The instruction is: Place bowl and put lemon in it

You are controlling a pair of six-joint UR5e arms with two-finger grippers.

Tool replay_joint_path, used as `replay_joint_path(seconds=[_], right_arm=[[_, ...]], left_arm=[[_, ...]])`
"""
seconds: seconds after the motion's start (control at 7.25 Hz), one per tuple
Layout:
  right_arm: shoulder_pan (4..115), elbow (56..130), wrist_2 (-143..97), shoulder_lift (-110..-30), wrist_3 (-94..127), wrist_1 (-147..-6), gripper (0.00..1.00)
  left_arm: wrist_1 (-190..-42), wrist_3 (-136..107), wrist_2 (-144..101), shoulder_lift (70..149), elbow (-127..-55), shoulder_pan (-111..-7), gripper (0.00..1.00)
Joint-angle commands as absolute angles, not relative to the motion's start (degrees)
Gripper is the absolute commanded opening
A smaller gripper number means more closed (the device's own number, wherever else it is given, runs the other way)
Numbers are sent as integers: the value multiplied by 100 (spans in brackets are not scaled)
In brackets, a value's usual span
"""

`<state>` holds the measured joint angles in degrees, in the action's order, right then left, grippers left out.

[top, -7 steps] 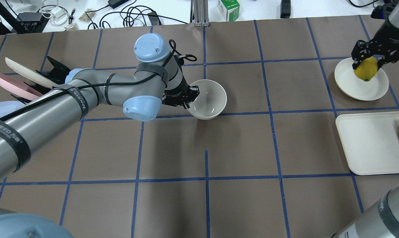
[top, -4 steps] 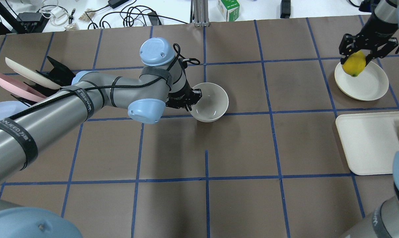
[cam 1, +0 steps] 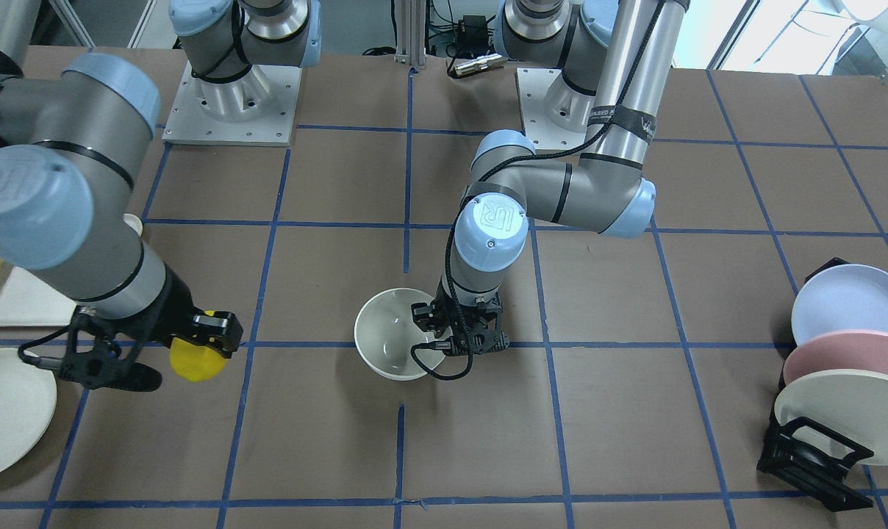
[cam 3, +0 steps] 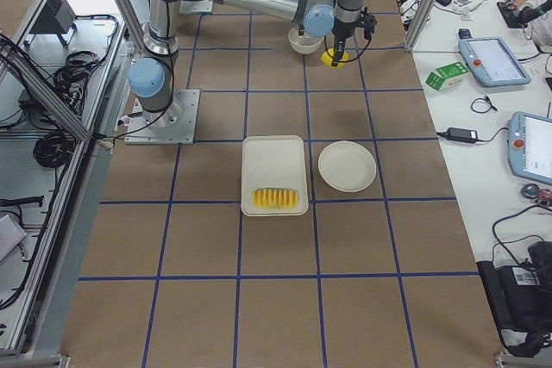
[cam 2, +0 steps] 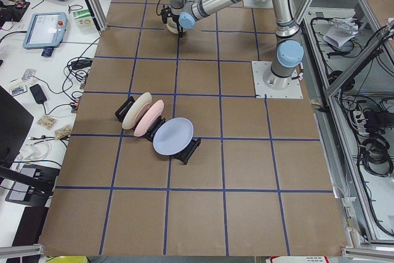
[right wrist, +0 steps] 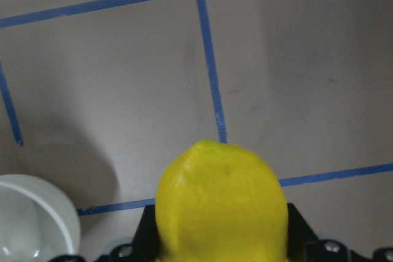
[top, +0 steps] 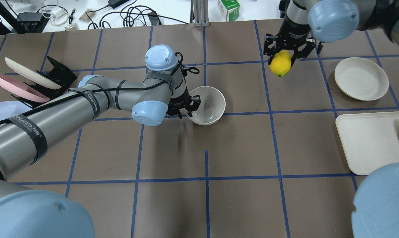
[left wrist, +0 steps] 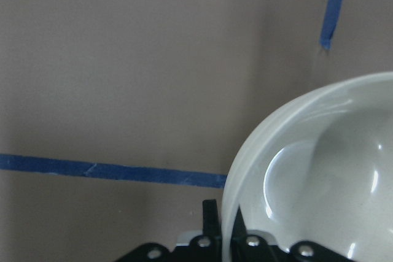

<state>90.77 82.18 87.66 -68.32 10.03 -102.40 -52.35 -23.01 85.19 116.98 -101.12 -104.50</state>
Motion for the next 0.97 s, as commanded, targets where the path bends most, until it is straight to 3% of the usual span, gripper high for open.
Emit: replay_joint_path(seconds=[0.0, 0.41, 0.83], right_arm=[[9832, 8227, 8754, -6742, 1757, -10335, 0], [10474, 8235, 8745, -6514, 1995, -10660, 0], [10591, 8305, 8745, -6416, 2109, -10696, 0]], left_arm=[[-5815, -2285, 8482, 11279, -9741, -10441, 100], [-7902, -2067, 8392, 10243, -8670, -10424, 100], [-8639, -2048, 8552, 9572, -8516, -10485, 100]])
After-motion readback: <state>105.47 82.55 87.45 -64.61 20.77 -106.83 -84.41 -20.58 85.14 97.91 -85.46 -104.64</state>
